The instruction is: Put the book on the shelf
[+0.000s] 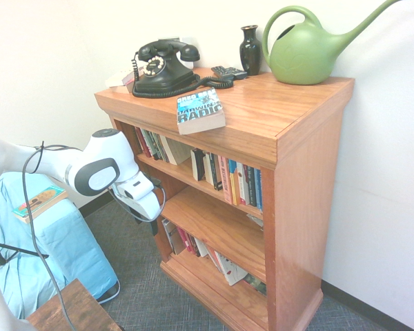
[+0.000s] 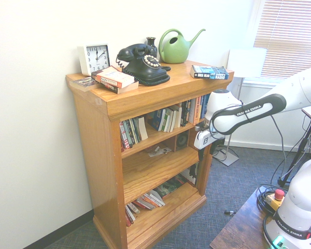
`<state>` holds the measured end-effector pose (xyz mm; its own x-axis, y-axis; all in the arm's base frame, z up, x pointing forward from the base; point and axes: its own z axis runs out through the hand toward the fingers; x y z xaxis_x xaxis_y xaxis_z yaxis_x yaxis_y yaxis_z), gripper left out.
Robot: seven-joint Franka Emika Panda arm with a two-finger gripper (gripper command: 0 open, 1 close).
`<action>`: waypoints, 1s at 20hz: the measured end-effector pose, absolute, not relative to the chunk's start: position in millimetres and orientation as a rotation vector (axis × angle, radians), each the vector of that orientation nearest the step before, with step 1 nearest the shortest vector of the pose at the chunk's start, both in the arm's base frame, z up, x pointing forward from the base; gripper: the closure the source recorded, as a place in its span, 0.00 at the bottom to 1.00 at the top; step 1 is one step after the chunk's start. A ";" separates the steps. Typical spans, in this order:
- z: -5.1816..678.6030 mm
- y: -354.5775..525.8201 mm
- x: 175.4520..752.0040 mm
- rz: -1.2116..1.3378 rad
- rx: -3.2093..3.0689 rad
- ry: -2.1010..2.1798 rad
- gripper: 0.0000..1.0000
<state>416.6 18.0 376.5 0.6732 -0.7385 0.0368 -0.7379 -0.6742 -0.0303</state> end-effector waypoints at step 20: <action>428.3 -11.8 361.8 -0.637 -2.998 1.378 0.00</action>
<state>361.8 -11.8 428.3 0.5967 -0.6819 0.4230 -0.7641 -0.6439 0.0398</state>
